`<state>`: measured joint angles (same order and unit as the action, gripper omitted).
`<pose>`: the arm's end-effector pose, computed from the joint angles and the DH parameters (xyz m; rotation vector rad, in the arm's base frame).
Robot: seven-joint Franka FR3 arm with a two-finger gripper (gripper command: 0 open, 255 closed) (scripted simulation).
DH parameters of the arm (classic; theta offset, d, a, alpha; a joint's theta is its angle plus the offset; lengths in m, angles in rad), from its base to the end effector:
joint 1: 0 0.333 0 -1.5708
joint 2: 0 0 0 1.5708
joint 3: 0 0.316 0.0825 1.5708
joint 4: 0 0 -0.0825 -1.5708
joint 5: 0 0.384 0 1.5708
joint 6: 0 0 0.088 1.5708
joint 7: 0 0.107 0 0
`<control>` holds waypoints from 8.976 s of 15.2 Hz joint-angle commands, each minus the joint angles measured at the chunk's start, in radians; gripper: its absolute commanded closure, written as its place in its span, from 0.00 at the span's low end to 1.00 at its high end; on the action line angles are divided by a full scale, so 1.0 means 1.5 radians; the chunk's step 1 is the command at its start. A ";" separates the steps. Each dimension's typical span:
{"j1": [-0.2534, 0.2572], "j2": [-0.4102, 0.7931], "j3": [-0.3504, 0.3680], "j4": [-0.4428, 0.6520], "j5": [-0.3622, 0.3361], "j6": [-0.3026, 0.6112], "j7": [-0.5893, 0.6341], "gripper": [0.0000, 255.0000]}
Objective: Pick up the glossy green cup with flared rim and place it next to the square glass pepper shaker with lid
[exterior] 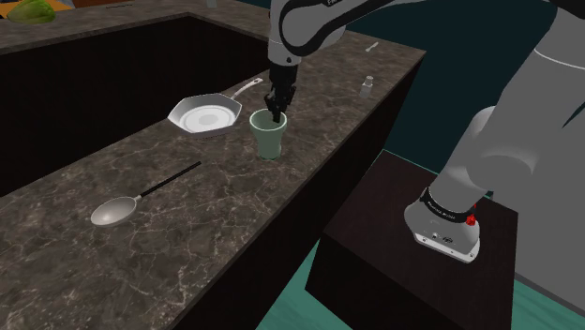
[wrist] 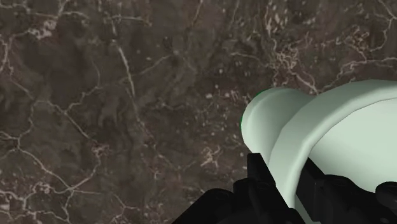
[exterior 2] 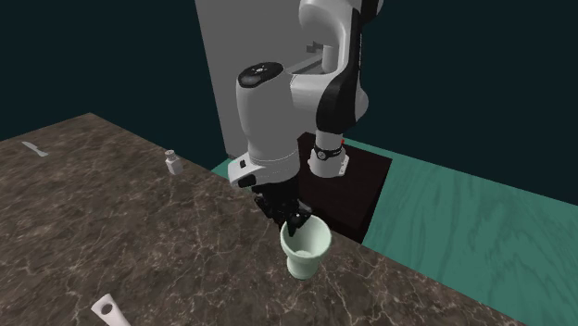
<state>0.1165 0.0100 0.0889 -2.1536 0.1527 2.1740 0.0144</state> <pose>0.5271 0.1157 0.3964 -3.0100 -0.1580 0.0055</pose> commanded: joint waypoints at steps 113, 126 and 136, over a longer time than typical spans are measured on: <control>-0.312 0.263 -0.275 0.357 0.054 -0.177 -0.576 1.00; -0.312 0.263 -0.275 0.357 0.054 -0.177 -0.576 0.00; -0.319 0.254 -0.281 0.428 0.046 -0.257 -0.569 0.00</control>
<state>-0.3620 0.3904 -0.3318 -1.5118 0.2224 1.7889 -0.8392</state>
